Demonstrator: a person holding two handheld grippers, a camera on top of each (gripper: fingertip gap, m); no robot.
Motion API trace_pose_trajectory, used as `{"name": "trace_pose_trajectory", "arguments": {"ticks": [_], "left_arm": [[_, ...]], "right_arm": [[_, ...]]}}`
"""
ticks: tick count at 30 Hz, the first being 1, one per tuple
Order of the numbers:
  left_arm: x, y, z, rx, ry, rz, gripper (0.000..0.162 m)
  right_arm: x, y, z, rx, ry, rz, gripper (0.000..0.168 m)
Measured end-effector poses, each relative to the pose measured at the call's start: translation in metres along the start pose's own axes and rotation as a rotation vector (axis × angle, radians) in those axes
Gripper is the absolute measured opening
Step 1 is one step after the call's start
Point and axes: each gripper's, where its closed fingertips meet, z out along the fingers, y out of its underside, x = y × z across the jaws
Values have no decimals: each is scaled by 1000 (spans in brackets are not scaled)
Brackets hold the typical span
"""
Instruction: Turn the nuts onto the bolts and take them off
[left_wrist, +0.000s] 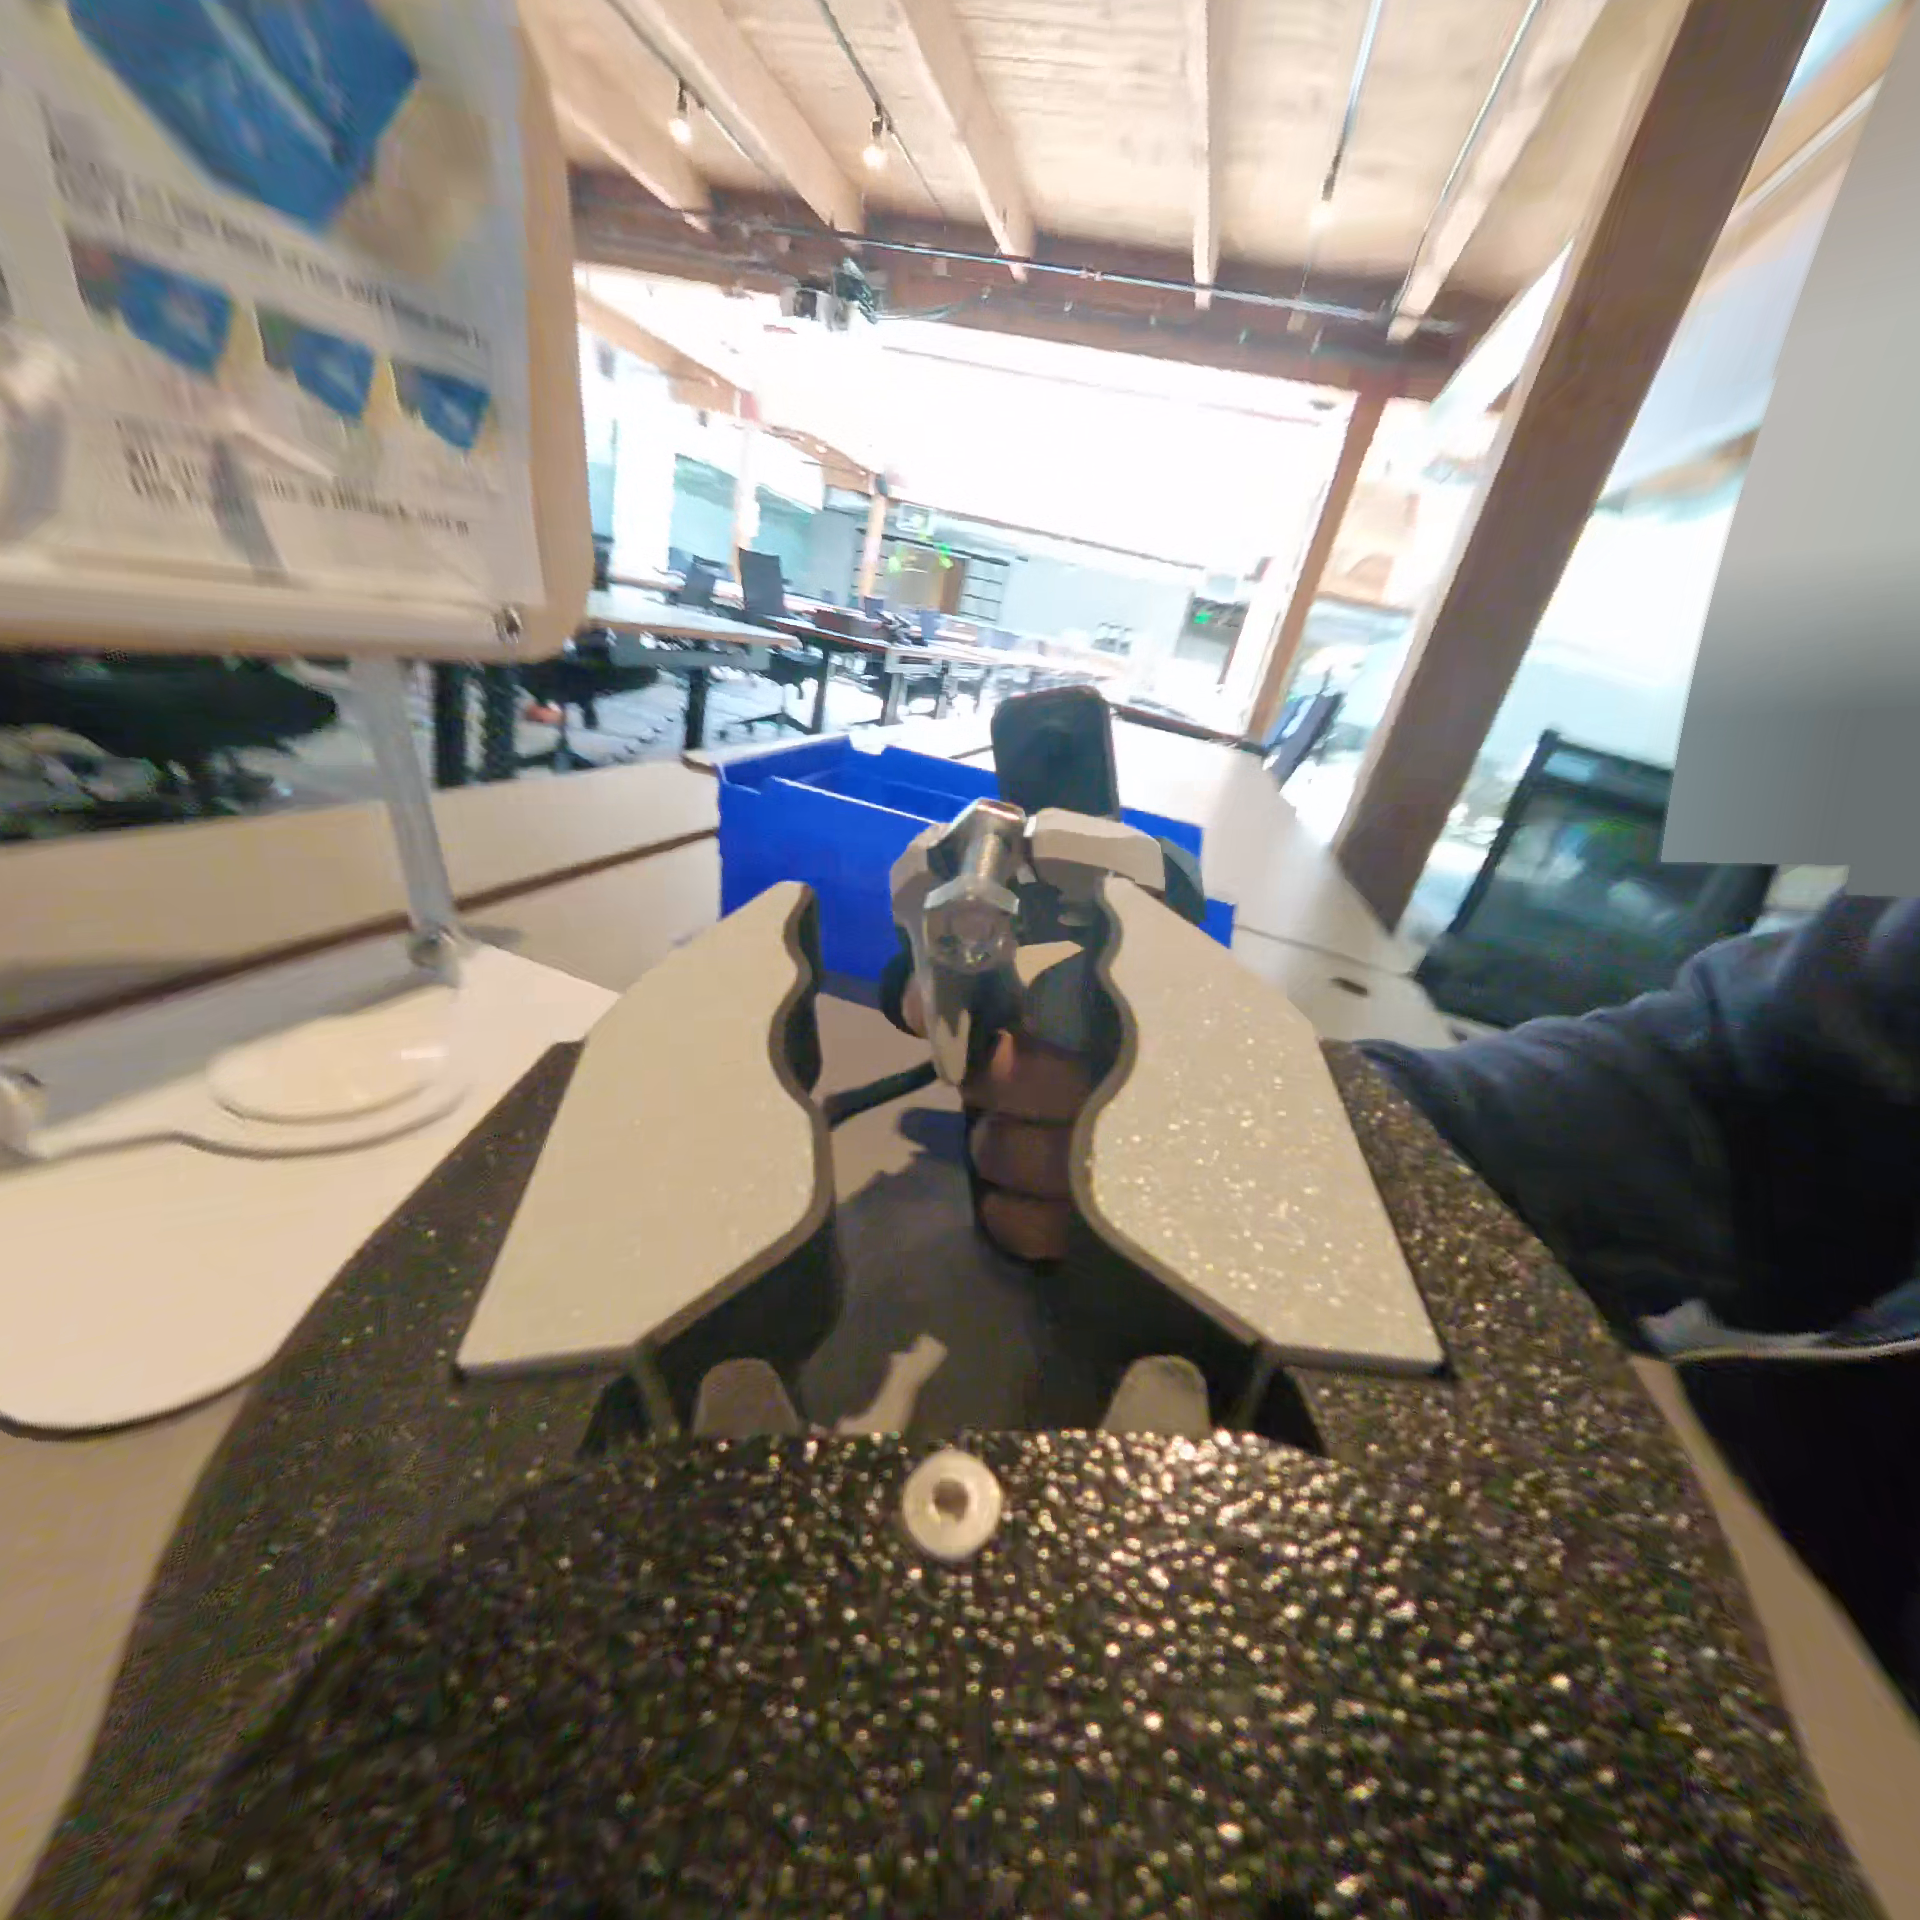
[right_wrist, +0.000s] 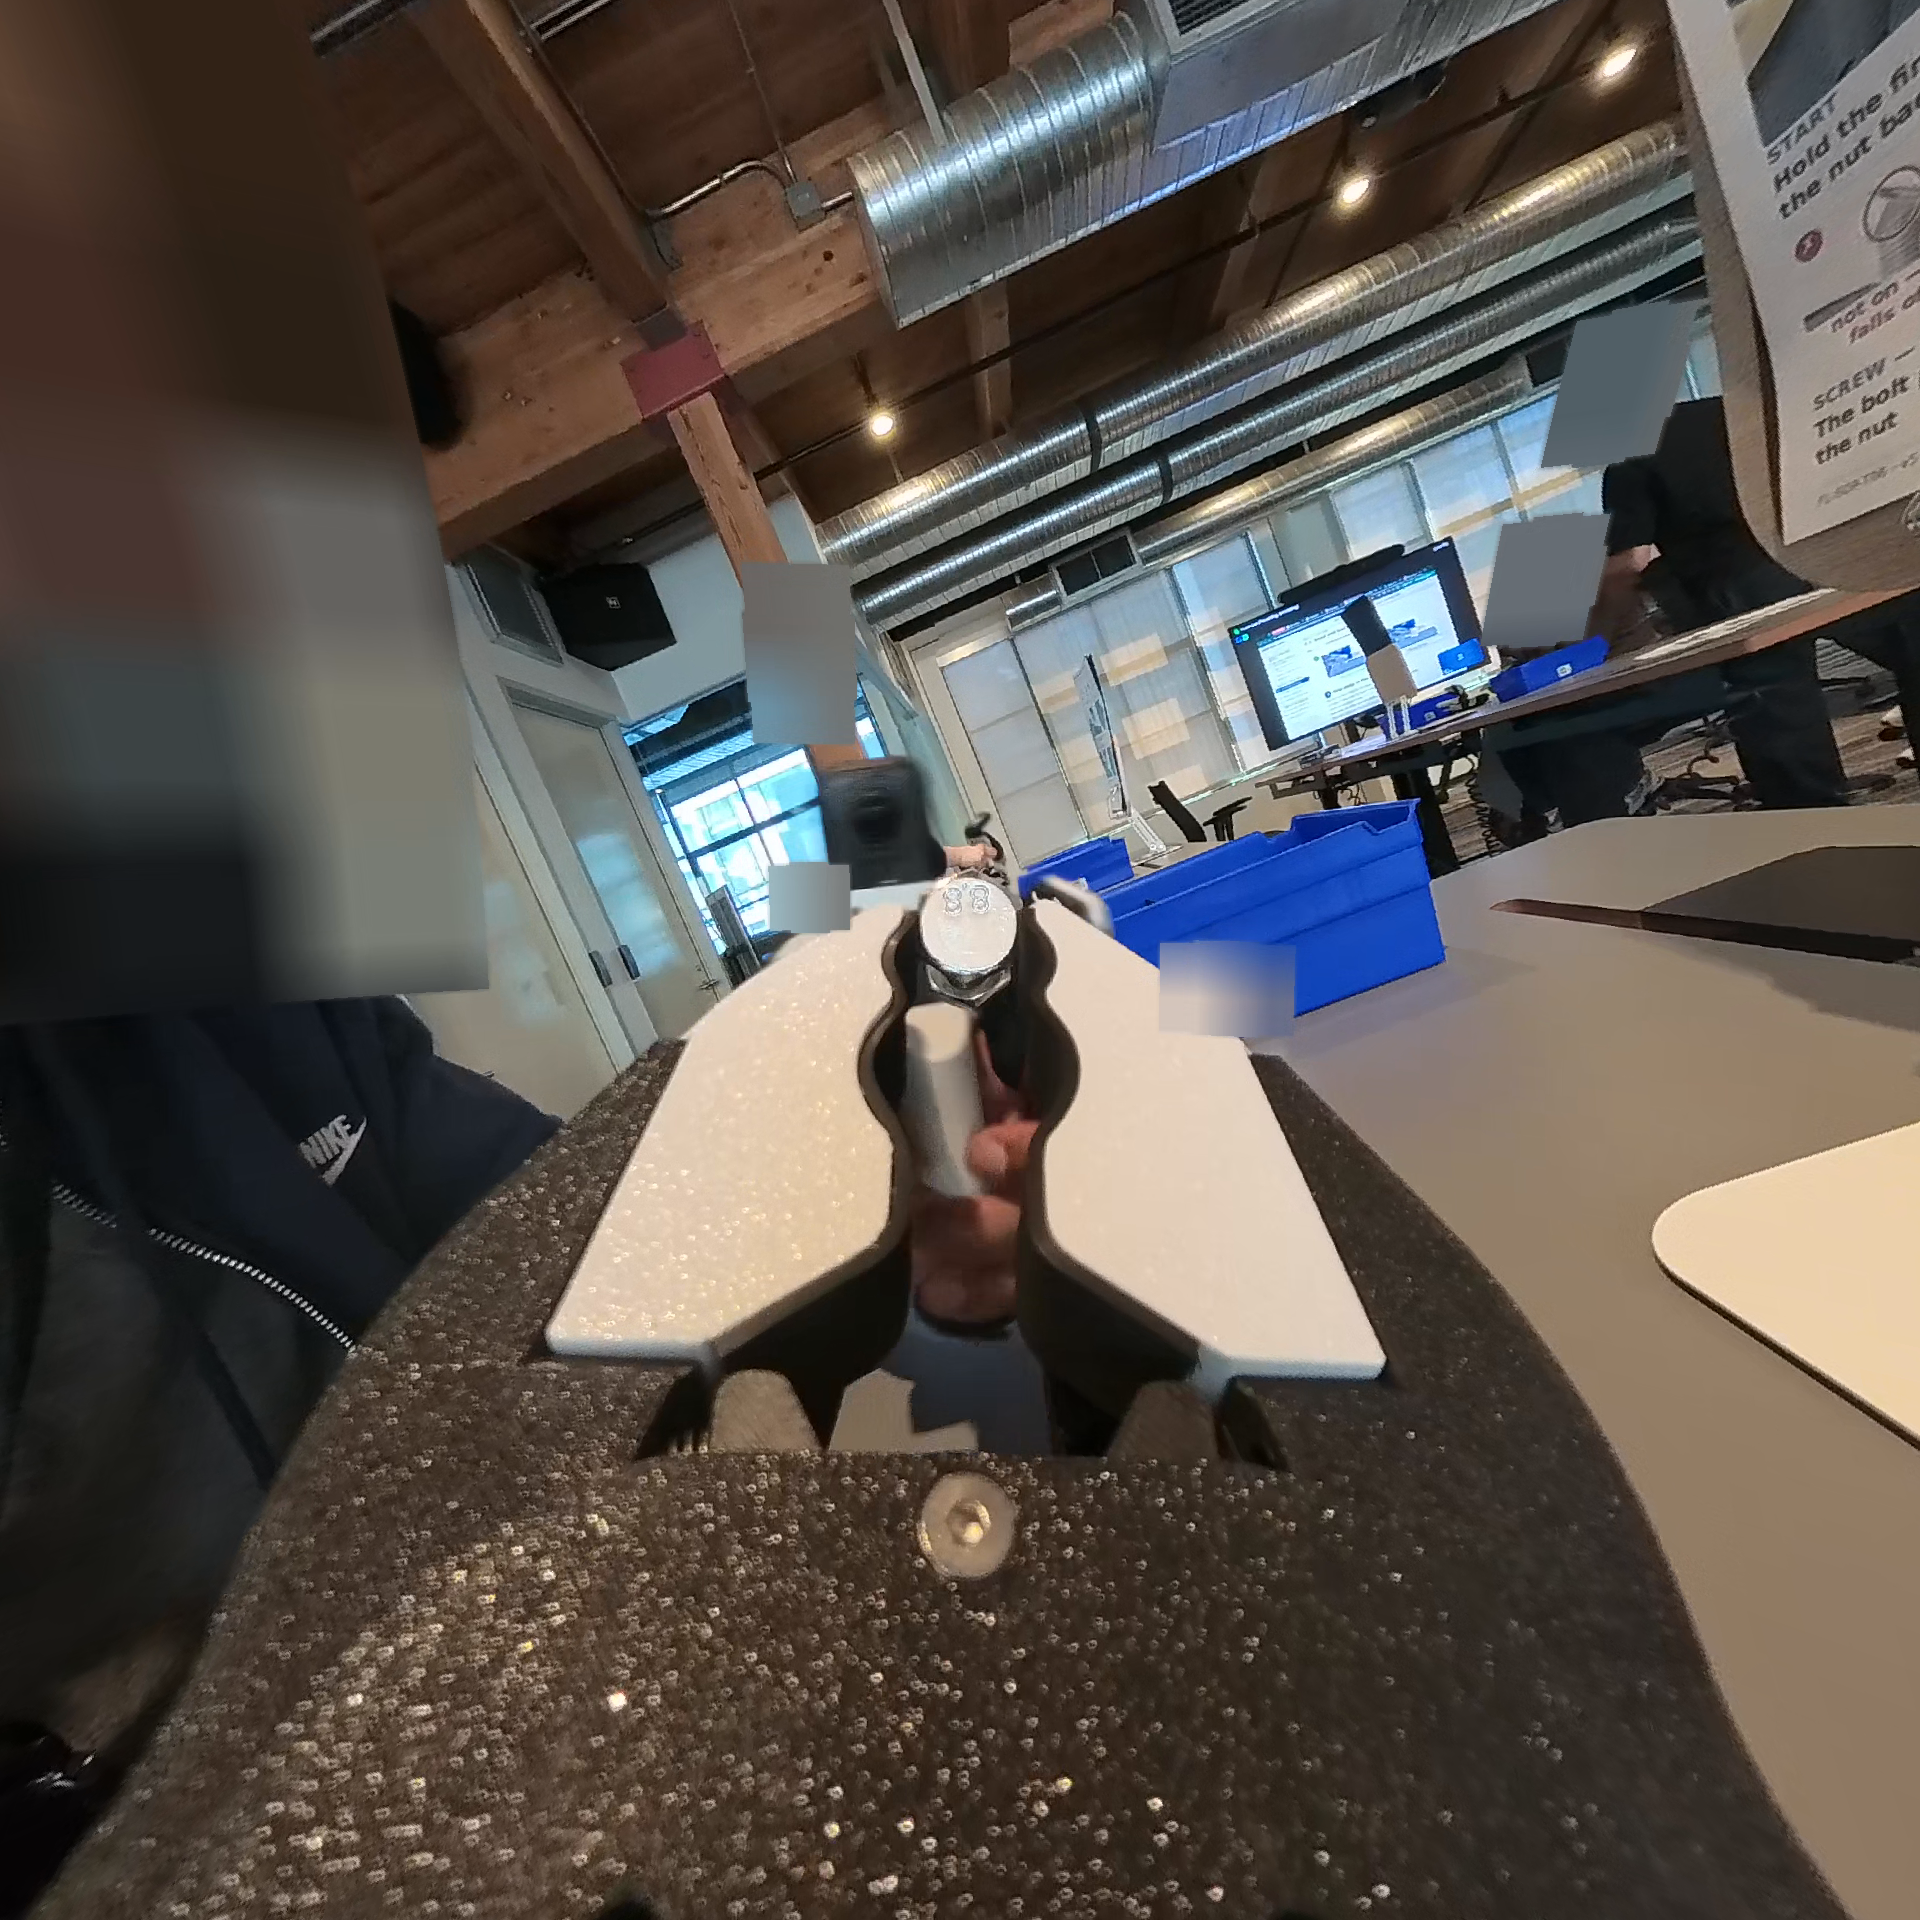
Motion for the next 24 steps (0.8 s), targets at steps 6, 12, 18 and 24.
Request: {"name": "trace_pose_trajectory", "arguments": {"ticks": [6, 12, 18, 24], "left_arm": [[2, 10, 2, -27, 56, -128, 22], [3, 9, 1, -77, -88, 389, 17], [0, 8, -2, -160, -272, 1039, 21], [4, -5, -2, -8, -88, 349, 48]], "right_arm": [[1, 2, 0, -7, 1, 2, 17], [-2, 2, 1, -1, -23, 10, 17], [-3, 2, 2, 0, -25, 11, 17], [-2, -1, 0, 8, -13, 4, 17]]}}
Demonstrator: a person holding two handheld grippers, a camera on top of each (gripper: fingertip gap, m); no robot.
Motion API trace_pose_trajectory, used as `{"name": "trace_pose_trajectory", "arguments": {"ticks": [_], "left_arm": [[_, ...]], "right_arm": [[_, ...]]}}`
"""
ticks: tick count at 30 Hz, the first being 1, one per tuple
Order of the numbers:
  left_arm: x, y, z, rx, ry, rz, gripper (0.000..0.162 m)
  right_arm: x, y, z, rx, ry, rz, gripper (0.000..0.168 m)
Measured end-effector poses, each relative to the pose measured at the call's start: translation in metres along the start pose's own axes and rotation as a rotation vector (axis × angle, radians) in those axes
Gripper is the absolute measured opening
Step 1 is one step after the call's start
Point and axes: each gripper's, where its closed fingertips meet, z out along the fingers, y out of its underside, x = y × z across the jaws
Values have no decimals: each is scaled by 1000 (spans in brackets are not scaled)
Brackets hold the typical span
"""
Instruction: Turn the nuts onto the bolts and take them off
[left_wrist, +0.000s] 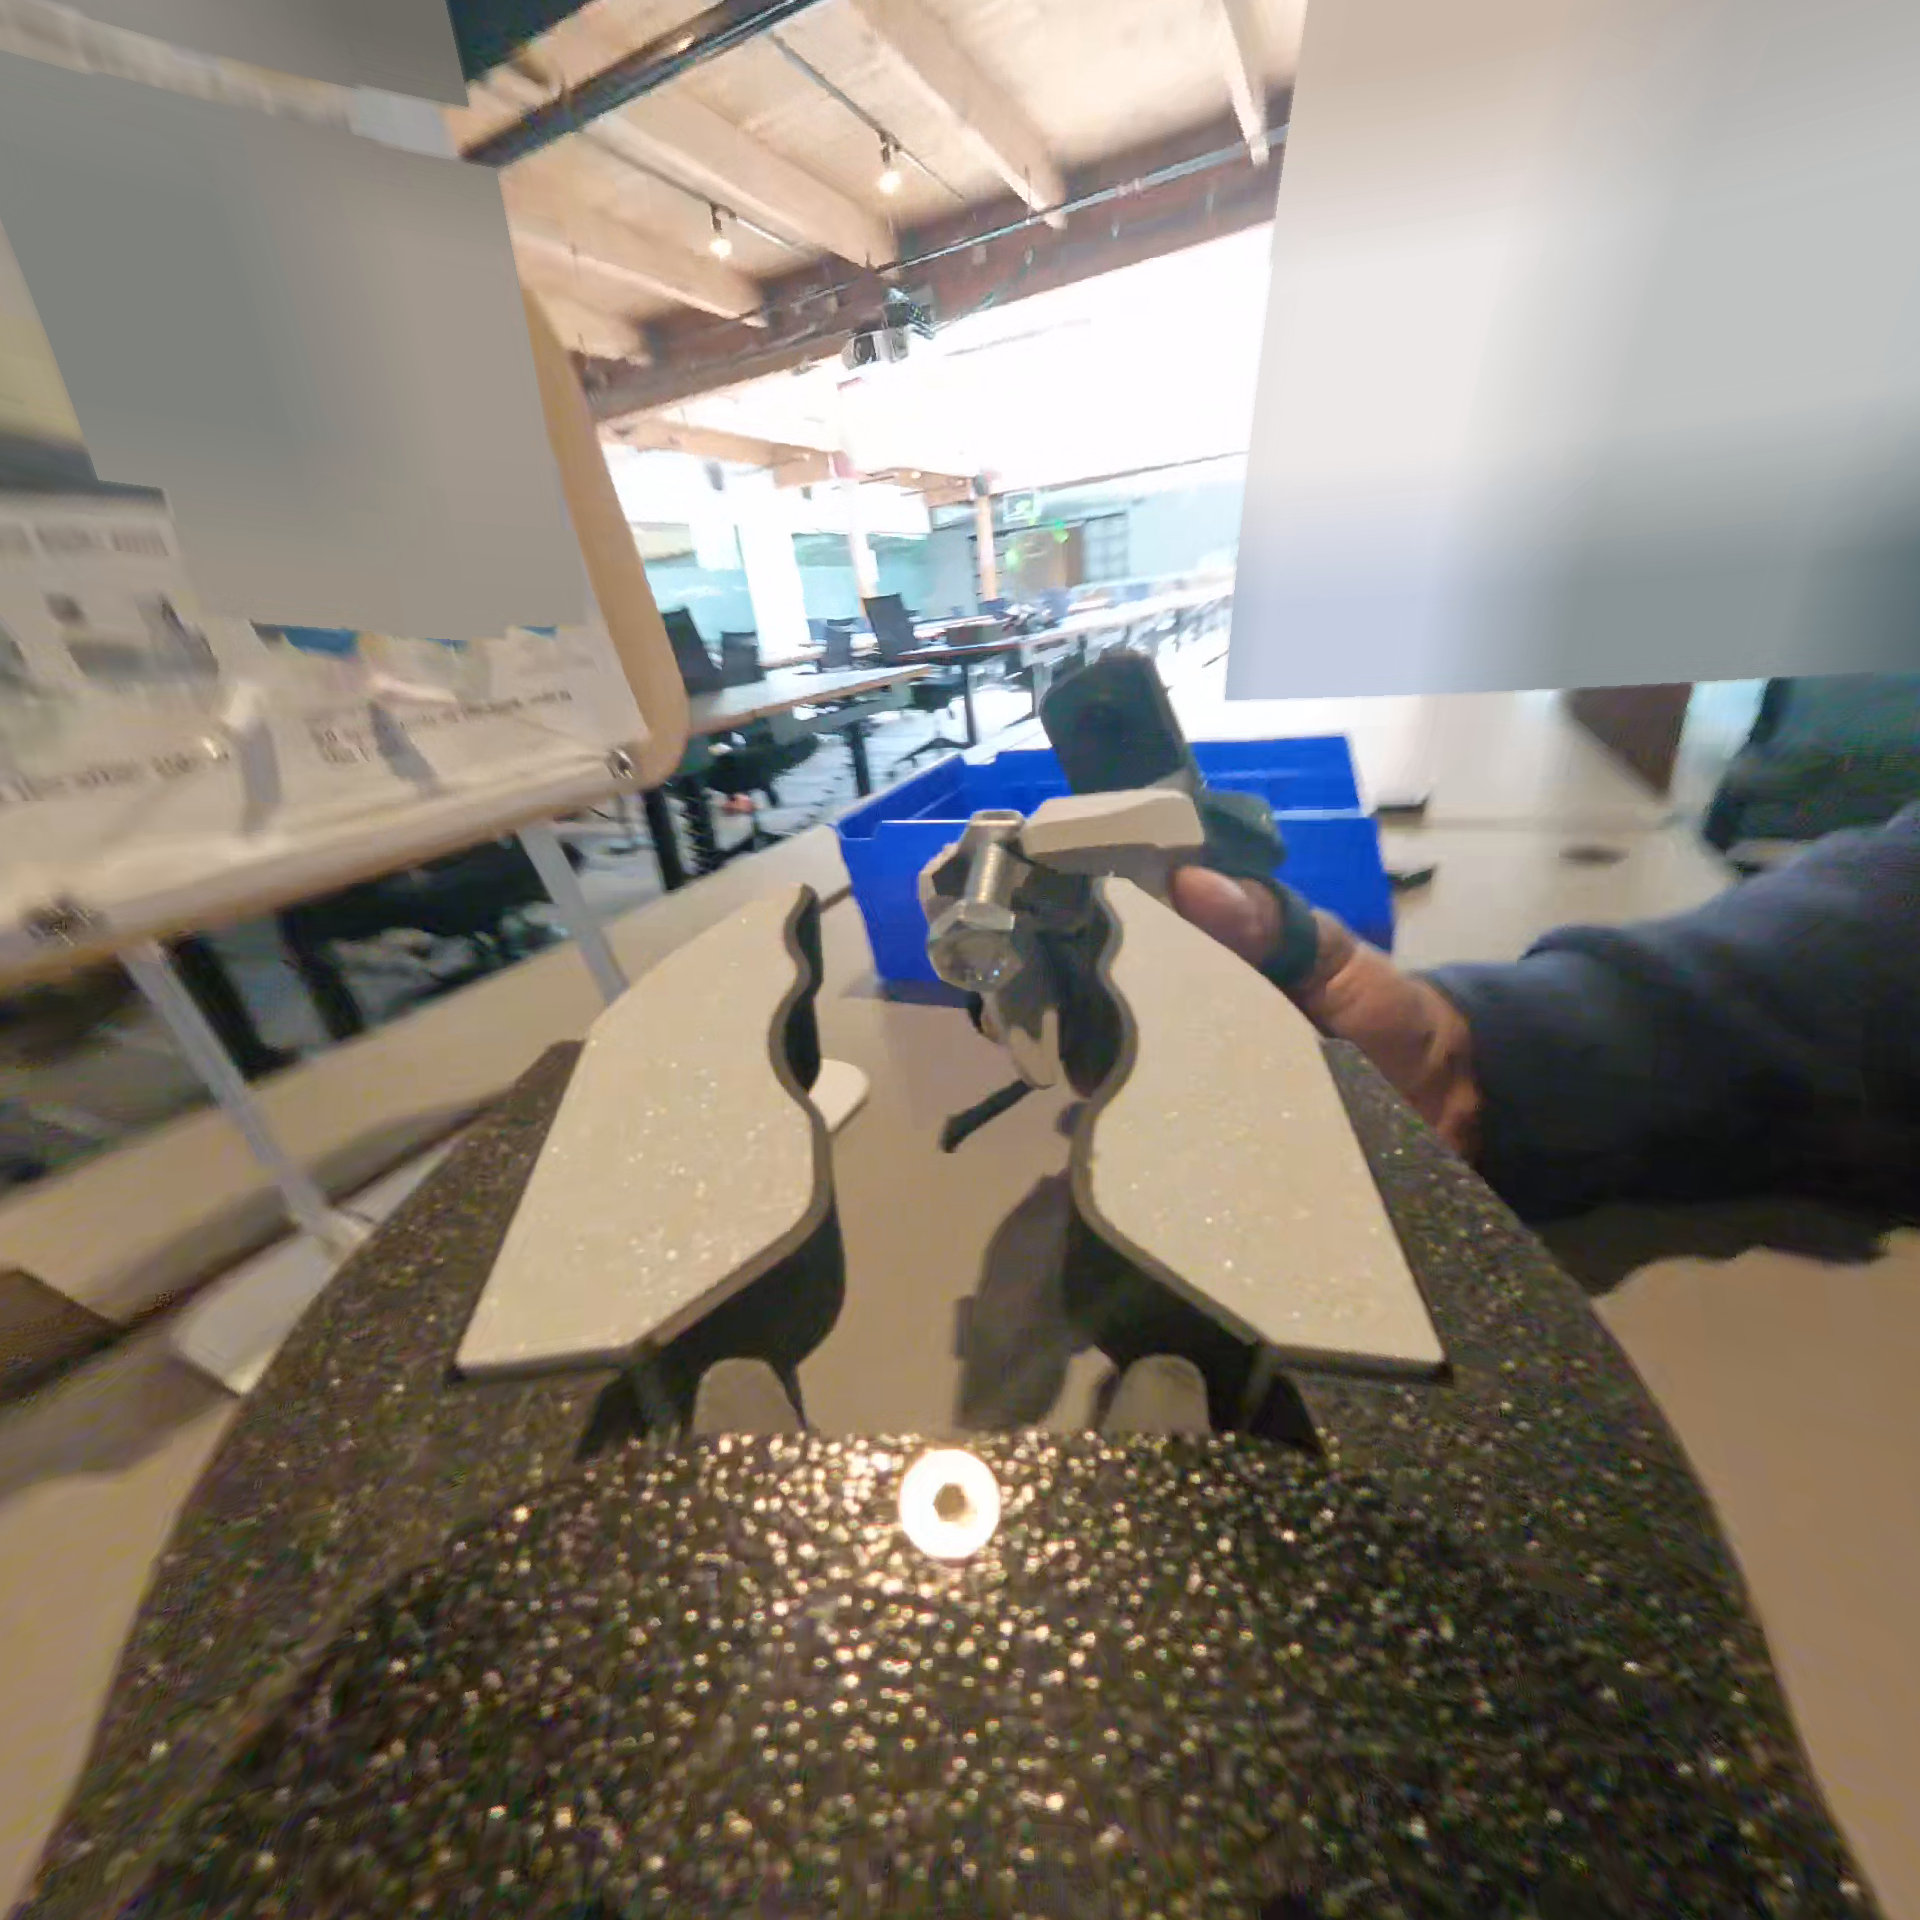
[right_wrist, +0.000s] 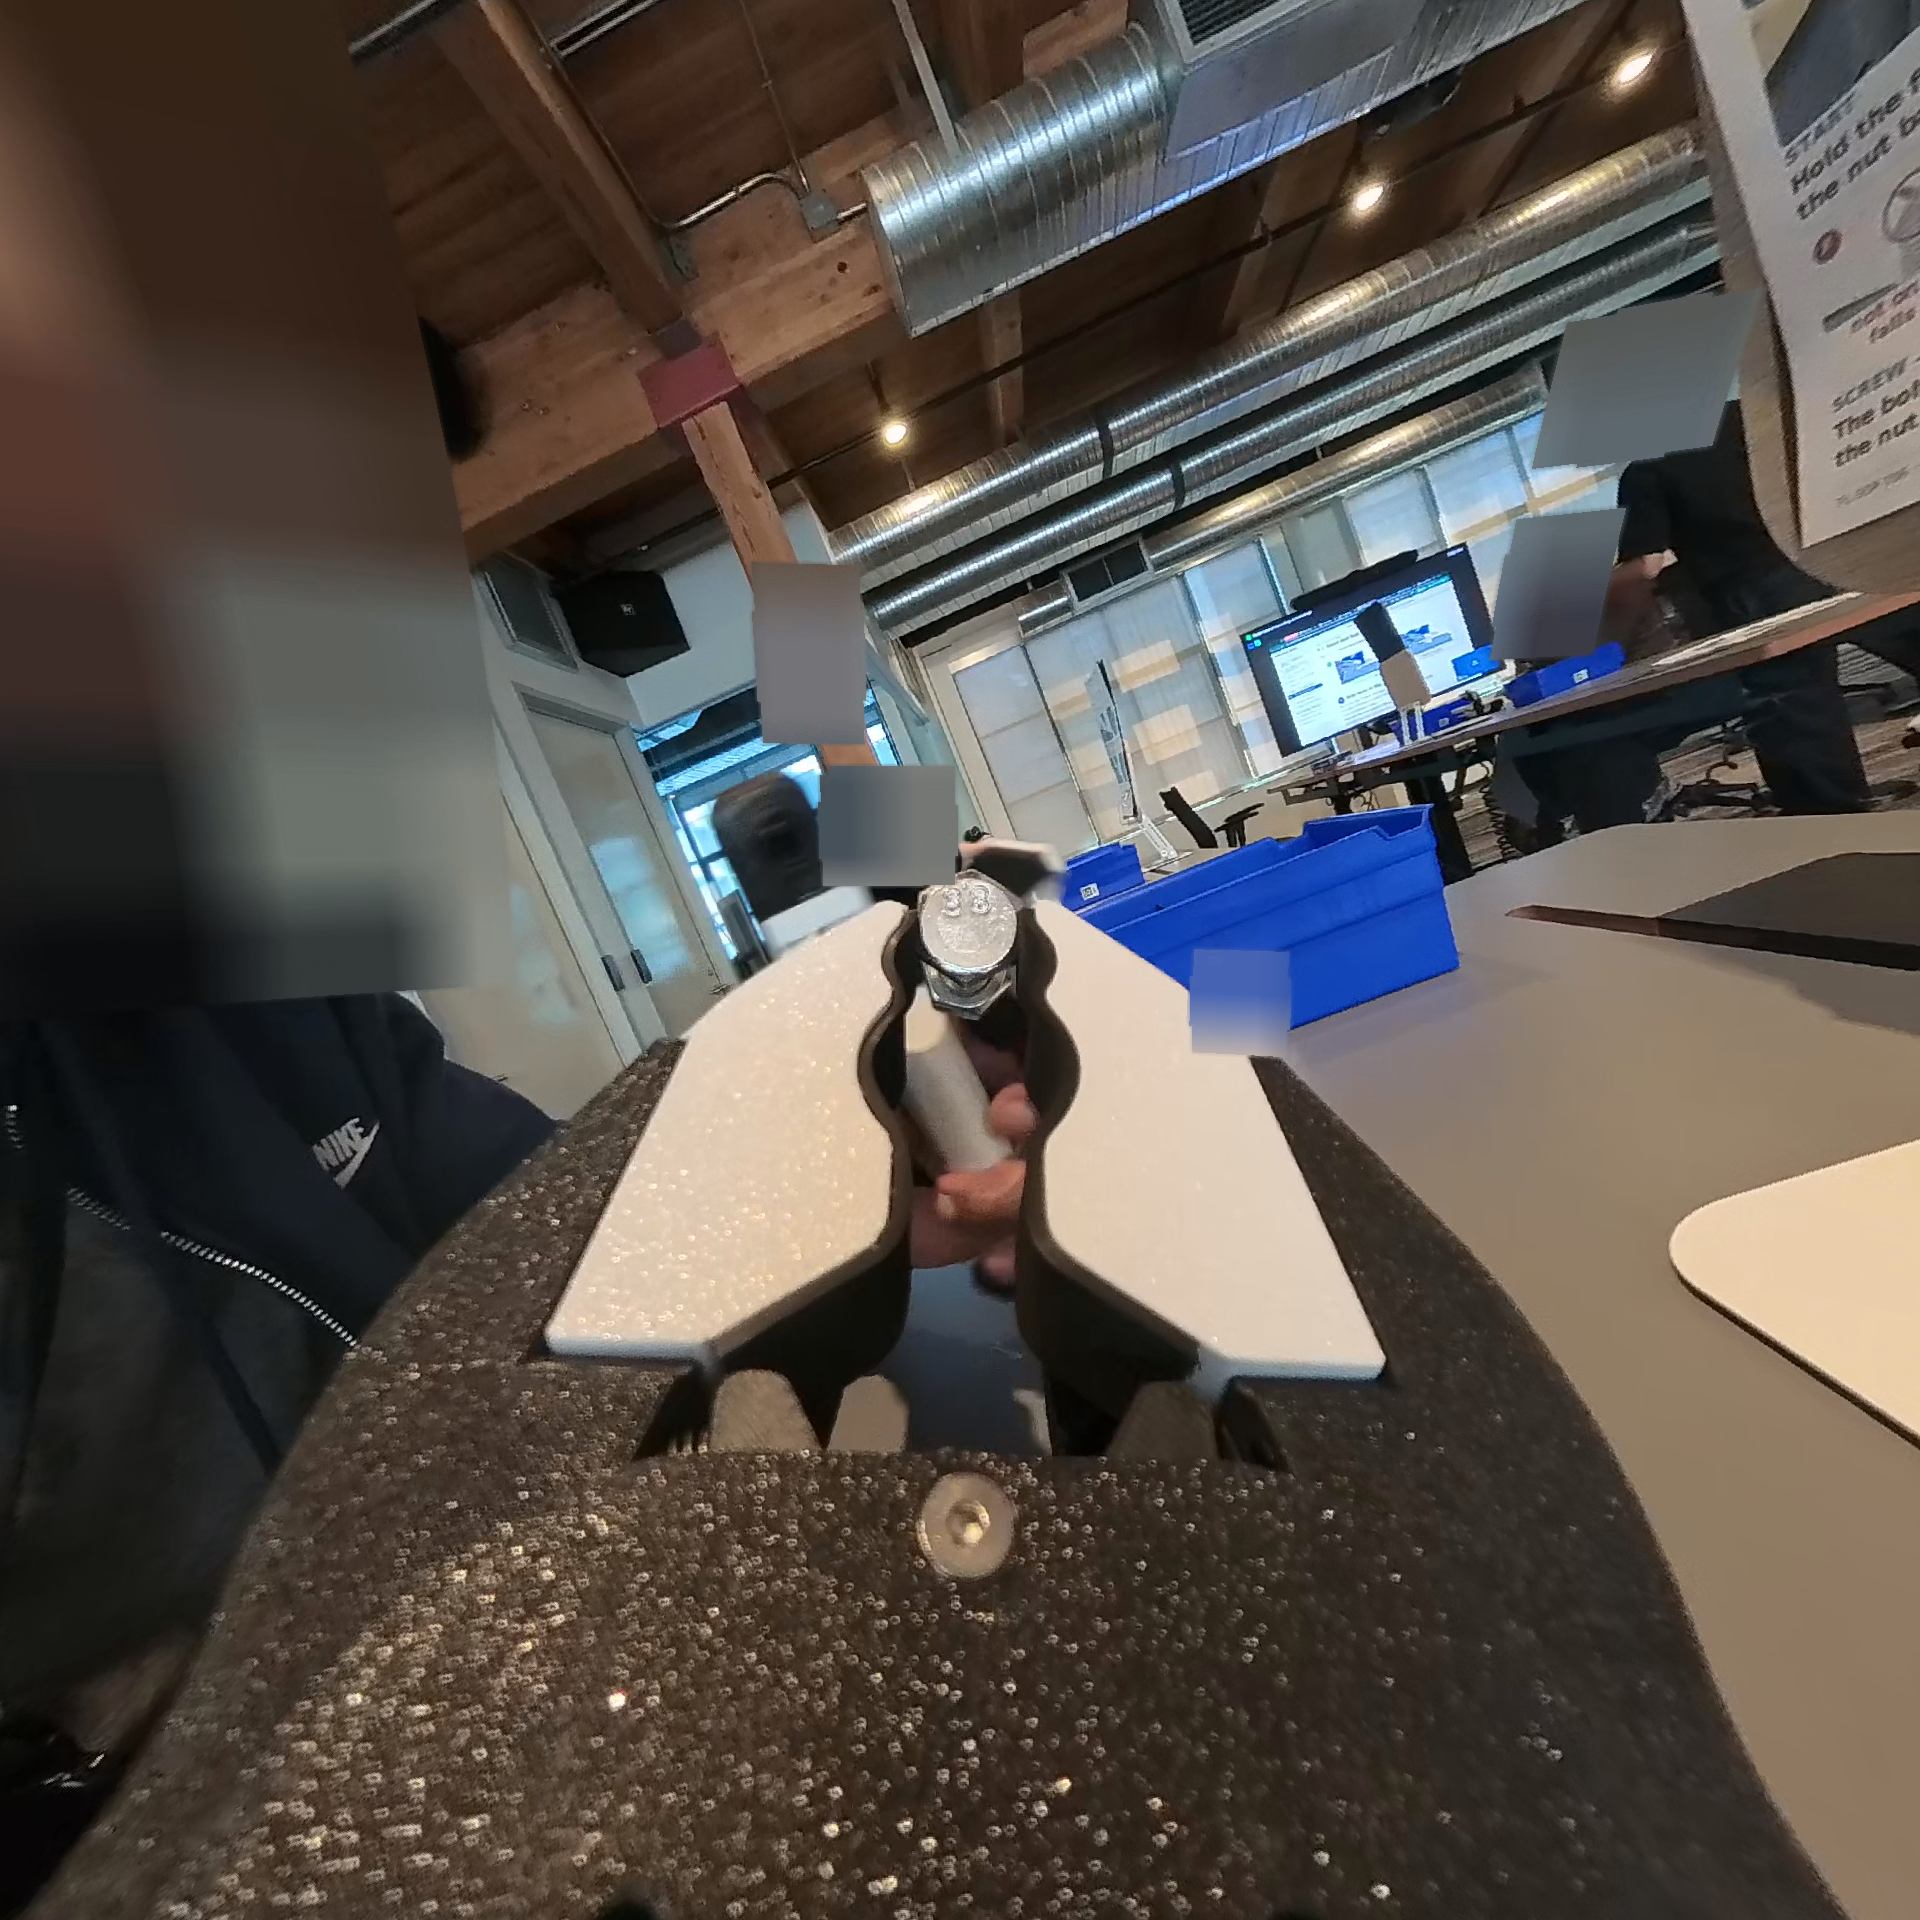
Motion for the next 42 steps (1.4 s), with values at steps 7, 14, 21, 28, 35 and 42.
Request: {"name": "trace_pose_trajectory", "arguments": {"ticks": [7, 14, 21, 28, 35, 42], "left_arm": [[1, 13, 3, -25, 129, -448, 40], [6, 15, 3, -67, 45, -28, 17], [6, 18, 3, -162, -149, 711, 33], [3, 10, 4, -38, 26, -98, 50], [6, 17, 6, -7, 172, -568, 43], [8, 16, 5, -22, 96, -302, 18]], "right_arm": [[0, 2, 1, -11, 2, -3, 17], [-2, 4, 2, -12, -11, 2, 17], [-2, 2, 1, 4, -9, 6, 17], [0, -4, -2, 19, 4, -6, 17], [1, -2, -2, 11, 12, -13, 16], [0, 1, 1, 1, 1, -9, 17]]}}
